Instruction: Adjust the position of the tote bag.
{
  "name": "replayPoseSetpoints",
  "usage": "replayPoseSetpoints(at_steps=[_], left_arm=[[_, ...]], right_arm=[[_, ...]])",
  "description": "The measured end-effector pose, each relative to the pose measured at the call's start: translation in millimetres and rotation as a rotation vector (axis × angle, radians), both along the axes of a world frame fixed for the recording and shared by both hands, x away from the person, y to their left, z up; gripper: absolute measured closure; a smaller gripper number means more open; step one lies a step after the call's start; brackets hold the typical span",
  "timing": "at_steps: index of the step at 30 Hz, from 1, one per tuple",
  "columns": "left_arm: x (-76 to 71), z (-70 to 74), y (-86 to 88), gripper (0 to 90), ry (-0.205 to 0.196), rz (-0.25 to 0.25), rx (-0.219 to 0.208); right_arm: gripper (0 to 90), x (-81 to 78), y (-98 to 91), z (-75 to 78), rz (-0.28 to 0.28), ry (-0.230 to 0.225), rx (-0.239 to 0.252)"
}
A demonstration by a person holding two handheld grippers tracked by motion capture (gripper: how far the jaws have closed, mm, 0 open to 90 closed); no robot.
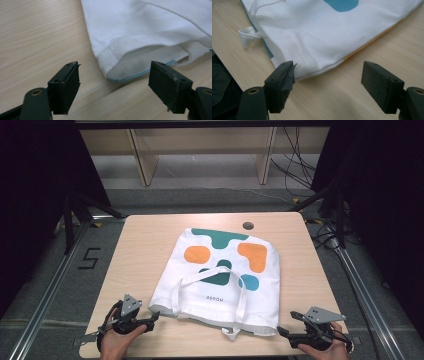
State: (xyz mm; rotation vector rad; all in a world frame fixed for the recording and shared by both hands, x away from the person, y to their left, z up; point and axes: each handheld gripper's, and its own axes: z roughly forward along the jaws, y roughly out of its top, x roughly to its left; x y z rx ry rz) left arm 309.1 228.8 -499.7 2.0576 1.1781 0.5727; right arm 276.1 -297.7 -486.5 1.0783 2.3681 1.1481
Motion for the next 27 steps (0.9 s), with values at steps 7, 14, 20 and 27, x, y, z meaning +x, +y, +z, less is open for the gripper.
replayPoseSetpoints(at_steps=[7,14,20,27], left_arm=[[15.3,-1.5,-3.0,34.1,0.004,-0.015,0.031],[24.6,-3.1,-5.1,45.7,-0.008,-0.043,0.073],[28.4,-1.5,-11.6,62.8,-0.033,-0.090,0.131],[22.8,4.2,-24.0,81.1,-0.062,-0.161,0.237]], right_arm=[[27.1,-3.5,9.6,5.0,0.019,-0.007,0.013],[28.3,-5.0,22.7,3.5,0.041,-0.003,-0.040],[35.6,4.0,37.1,0.0,0.090,-0.044,-0.192],[57.2,12.8,44.5,-0.9,0.067,-0.020,-0.215]])
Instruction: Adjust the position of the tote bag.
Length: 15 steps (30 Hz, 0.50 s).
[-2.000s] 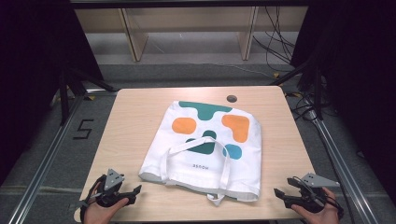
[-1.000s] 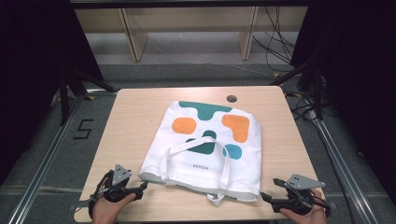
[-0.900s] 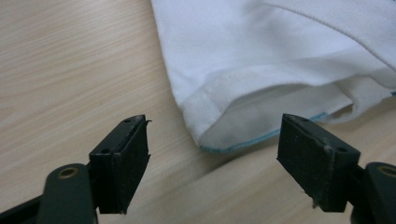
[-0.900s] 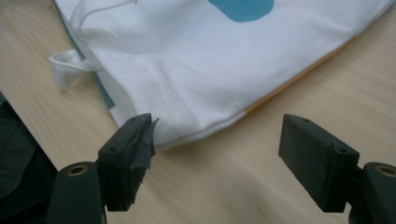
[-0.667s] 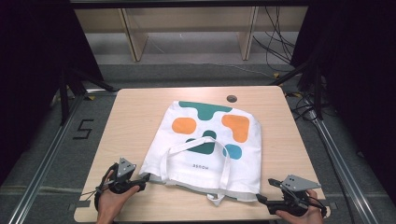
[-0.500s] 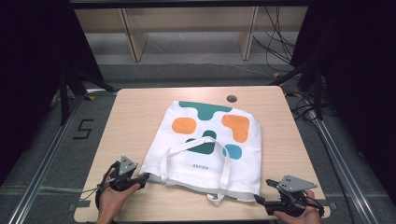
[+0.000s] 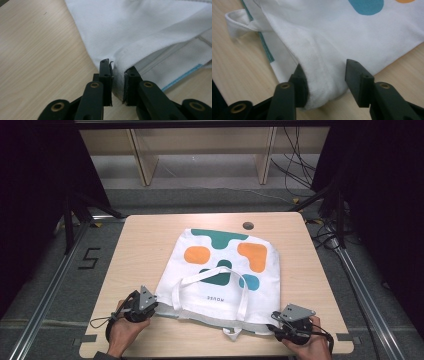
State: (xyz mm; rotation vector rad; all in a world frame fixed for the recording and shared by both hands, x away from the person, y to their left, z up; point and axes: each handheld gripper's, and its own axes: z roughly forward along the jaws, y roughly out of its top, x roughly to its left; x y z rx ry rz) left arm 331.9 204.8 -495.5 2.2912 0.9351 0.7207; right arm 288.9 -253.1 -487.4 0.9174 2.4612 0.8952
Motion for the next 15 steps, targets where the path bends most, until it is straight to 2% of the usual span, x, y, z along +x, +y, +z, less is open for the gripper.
replayPoseSetpoints(at_steps=[1,2,3,5,6,8,11,12,13,15], left_arm=[[-1.5,0.7,-1.3,82.1,0.001,0.000,0.007],[-2.5,1.1,-2.8,82.8,-0.003,-0.009,0.013],[-4.2,1.7,-4.2,83.2,-0.005,-0.013,0.017],[-10.5,2.7,-7.0,83.7,-0.008,-0.033,0.031],[-10.5,2.7,-7.0,83.8,-0.008,-0.033,0.031],[-21.8,1.8,-13.2,84.2,0.007,-0.081,0.032],[-28.9,1.9,-17.2,84.8,0.008,-0.096,0.032],[-35.0,1.5,-20.2,84.8,-0.004,-0.111,0.027],[-42.2,3.1,-23.9,85.0,0.007,-0.125,0.036],[-45.5,3.0,-26.0,85.2,-0.001,-0.126,0.038]], right_arm=[[61.4,1.8,-0.5,0.3,0.006,-0.019,-0.011],[66.6,0.7,-0.1,1.3,0.009,-0.004,-0.012],[70.7,0.6,-0.2,2.1,0.011,-0.015,-0.017],[73.4,2.5,-1.3,3.7,0.026,-0.034,-0.047],[73.4,2.5,-1.3,3.7,0.026,-0.034,-0.047],[78.4,5.9,-6.1,7.0,0.012,-0.039,-0.079],[81.1,11.3,-12.1,8.6,0.011,-0.049,-0.084],[81.7,13.8,-14.1,9.0,0.027,-0.060,-0.091],[83.4,17.8,-17.3,10.8,0.019,-0.056,-0.093],[84.1,18.9,-18.5,11.8,0.003,-0.060,-0.096]])
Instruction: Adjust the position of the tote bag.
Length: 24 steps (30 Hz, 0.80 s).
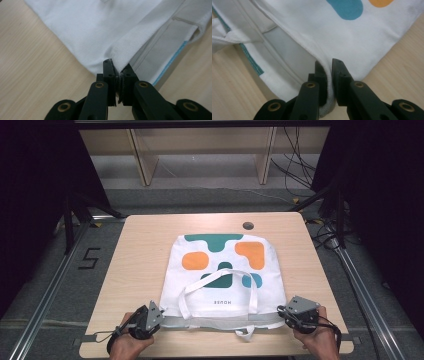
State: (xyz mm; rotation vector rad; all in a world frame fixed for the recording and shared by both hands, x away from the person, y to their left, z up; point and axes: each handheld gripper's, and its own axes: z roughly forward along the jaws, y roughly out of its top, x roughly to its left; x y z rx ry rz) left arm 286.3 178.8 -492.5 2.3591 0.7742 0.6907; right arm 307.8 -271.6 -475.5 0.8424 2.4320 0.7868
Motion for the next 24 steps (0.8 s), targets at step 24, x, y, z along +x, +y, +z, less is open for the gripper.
replayPoseSetpoints(at_steps=[24], left_arm=[[4.1,-0.8,-18.2,63.5,0.004,-0.049,-0.012]], right_arm=[[74.9,12.0,-4.5,2.1,0.062,-0.033,0.022]])
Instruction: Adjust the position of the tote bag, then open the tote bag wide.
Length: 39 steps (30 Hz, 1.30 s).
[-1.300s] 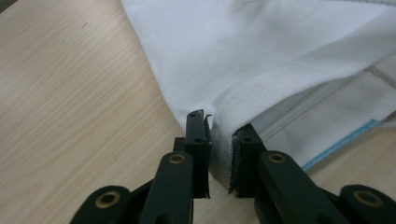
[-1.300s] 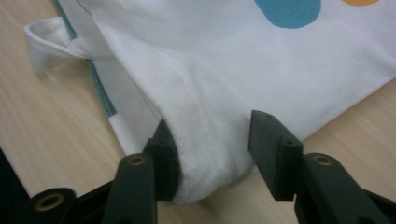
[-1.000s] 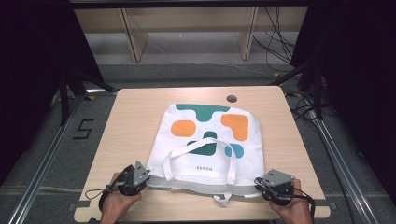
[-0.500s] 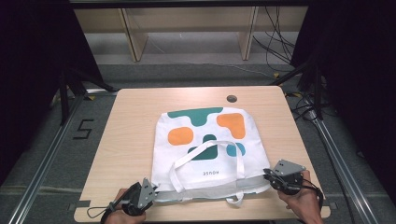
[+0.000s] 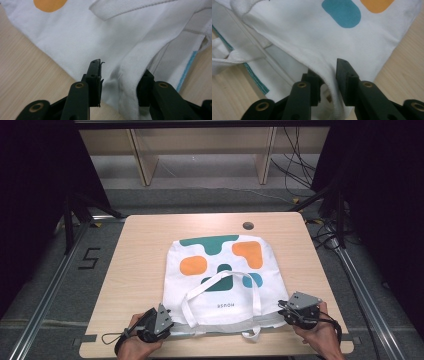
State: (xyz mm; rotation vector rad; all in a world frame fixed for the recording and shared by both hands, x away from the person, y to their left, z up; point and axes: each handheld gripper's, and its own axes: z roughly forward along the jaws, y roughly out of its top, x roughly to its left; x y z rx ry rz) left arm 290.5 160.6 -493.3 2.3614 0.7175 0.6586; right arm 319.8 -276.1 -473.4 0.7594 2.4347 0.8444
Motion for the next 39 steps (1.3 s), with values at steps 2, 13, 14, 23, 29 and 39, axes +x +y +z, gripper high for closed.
replayPoseSetpoints(at_steps=[2,13,14,23,29,39], left_arm=[[1.9,-0.1,0.1,68.1,0.021,-0.006,-0.024],[12.6,16.2,2.8,86.2,0.102,-0.067,-0.012],[12.6,16.2,2.8,86.3,0.102,-0.067,-0.012],[12.6,22.5,8.0,86.4,0.092,-0.065,-0.051],[14.1,34.5,10.2,86.5,0.100,-0.072,-0.066],[30.2,72.5,17.9,86.6,0.167,-0.140,-0.017]], right_arm=[[76.7,-0.4,-0.5,0.8,-0.005,0.027,0.007],[86.5,6.0,-3.6,12.6,0.025,0.075,-0.012],[86.6,5.6,-3.8,13.5,0.019,0.078,-0.009],[87.3,3.7,-5.2,24.9,0.030,0.079,0.015],[87.9,13.1,-3.4,44.3,0.070,0.085,-0.007],[87.9,30.2,-0.2,86.4,0.158,0.141,-0.011]])
